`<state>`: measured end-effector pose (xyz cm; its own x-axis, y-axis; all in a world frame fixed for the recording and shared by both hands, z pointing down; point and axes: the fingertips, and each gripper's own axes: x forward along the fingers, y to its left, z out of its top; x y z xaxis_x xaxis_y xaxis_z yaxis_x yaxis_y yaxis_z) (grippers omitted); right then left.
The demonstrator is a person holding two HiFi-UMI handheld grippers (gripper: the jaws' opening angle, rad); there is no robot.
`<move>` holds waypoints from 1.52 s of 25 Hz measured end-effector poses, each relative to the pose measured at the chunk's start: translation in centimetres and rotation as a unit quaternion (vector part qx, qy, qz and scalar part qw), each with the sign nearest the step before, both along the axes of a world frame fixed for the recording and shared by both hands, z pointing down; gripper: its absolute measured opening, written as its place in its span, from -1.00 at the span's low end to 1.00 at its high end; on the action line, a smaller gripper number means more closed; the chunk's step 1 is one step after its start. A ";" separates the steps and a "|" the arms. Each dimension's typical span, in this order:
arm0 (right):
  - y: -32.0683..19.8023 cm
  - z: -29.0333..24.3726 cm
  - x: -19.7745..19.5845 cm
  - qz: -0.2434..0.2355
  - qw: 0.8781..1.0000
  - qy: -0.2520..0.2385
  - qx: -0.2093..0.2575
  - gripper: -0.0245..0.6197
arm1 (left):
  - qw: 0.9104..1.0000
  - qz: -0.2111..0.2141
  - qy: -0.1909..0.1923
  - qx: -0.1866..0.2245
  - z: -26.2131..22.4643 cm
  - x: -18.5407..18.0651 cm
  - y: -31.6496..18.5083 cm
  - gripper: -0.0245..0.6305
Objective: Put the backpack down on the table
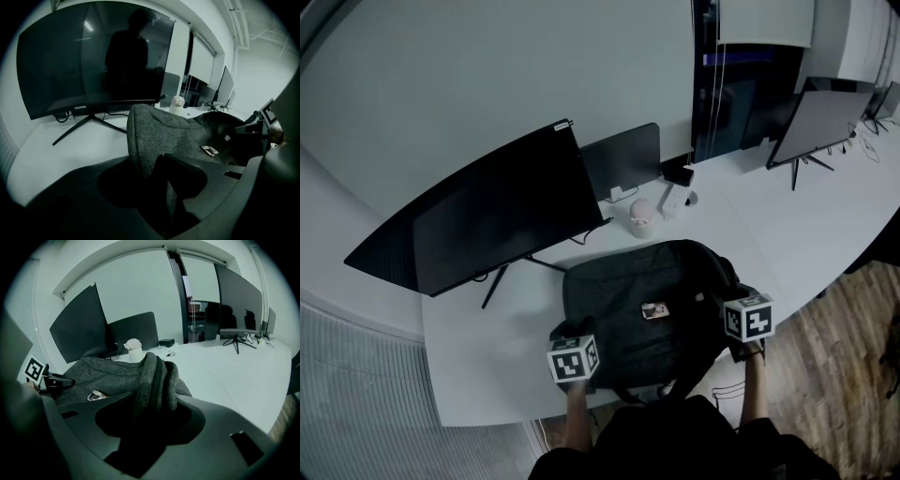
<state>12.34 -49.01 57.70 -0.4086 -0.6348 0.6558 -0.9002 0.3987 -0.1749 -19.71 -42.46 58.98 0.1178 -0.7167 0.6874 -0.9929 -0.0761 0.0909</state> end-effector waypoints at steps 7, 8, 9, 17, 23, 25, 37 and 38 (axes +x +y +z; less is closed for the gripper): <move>-0.4 1.7 0.8 0.018 0.999 0.021 -0.016 -0.39 | 1.000 -0.015 -0.004 -0.018 1.4 -0.7 -0.3 -0.31; -0.4 1.8 0.8 0.019 0.999 0.023 -0.019 -0.37 | 1.000 -0.016 -0.007 -0.019 1.5 -0.8 -0.3 -0.29; -0.4 2.0 0.9 0.020 0.999 0.027 -0.021 -0.35 | 1.000 -0.018 -0.013 -0.020 1.5 -0.9 -0.4 -0.27; -0.7 1.6 2.6 0.053 0.997 0.052 0.014 -0.16 | 0.997 -0.040 -0.054 -0.024 1.5 -1.8 0.0 -0.15; -0.6 -1.0 3.5 0.084 0.990 0.065 0.092 -0.15 | 0.993 -0.065 -0.084 0.044 -1.6 -2.3 0.0 -0.10; -0.4 -2.1 3.6 0.088 0.987 0.061 0.119 -0.15 | 0.991 -0.062 -0.086 0.084 -3.0 -2.0 0.0 -0.26; 2.5 -7.6 2.0 0.061 0.976 0.024 0.209 -0.75 | 0.984 -0.008 -0.084 0.159 -6.9 0.2 2.3 -0.82; 2.8 -8.0 1.8 0.058 0.975 0.019 0.213 -0.78 | 0.984 -0.001 -0.078 0.161 -7.2 0.5 2.4 -0.84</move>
